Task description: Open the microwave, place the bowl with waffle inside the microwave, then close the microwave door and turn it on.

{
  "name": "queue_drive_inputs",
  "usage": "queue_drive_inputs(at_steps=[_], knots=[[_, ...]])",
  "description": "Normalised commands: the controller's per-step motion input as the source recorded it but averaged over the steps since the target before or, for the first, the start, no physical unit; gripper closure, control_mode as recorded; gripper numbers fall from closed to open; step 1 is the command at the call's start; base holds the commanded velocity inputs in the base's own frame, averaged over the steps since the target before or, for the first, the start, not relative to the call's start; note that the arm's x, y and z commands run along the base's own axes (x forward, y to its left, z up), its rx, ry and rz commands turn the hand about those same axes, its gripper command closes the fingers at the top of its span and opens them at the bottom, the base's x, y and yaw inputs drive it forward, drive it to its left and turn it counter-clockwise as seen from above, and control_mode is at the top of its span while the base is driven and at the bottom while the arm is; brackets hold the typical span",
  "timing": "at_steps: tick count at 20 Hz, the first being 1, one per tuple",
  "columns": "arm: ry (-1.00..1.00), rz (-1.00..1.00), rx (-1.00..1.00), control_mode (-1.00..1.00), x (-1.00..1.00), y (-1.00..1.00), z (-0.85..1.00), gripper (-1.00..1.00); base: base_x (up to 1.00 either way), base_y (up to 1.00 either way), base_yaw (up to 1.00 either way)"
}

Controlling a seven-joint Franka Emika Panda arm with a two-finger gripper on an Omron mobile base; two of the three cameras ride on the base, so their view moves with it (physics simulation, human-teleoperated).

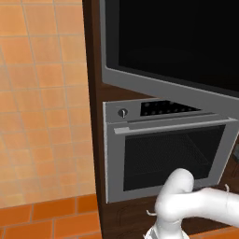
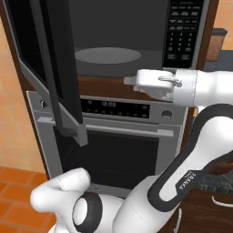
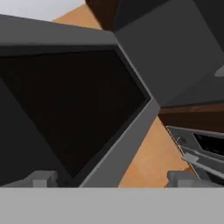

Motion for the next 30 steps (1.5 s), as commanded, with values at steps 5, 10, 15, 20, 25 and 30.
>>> queue_drive_inputs(at_steps=[5, 10, 15, 20, 25, 30], knots=[[-0.14, -0.21, 0.45, -1.00, 0.47, 0.18, -0.26, -1.00, 0.00, 0.00, 0.00], [-0.18, -0.08, 0.47, -1.00, -0.03, 0.55, 0.00, -1.00, 0.00, 0.00, 0.00], [-0.18, -0.01, 0.34, -1.00, -0.40, 0.58, 0.16, -1.00, 0.00, 0.00, 0.00], [-0.09, 0.10, 0.09, -1.00, -0.91, 0.44, 0.56, -1.00, 0.00, 0.00, 0.00], [-0.20, 0.17, -0.01, -1.00, -0.79, 0.18, 0.47, -1.00, 0.00, 0.00, 0.00], [-0.28, 0.17, -0.09, -1.00, -0.68, 0.21, 0.24, -1.00, 0.00, 0.00, 0.00]])
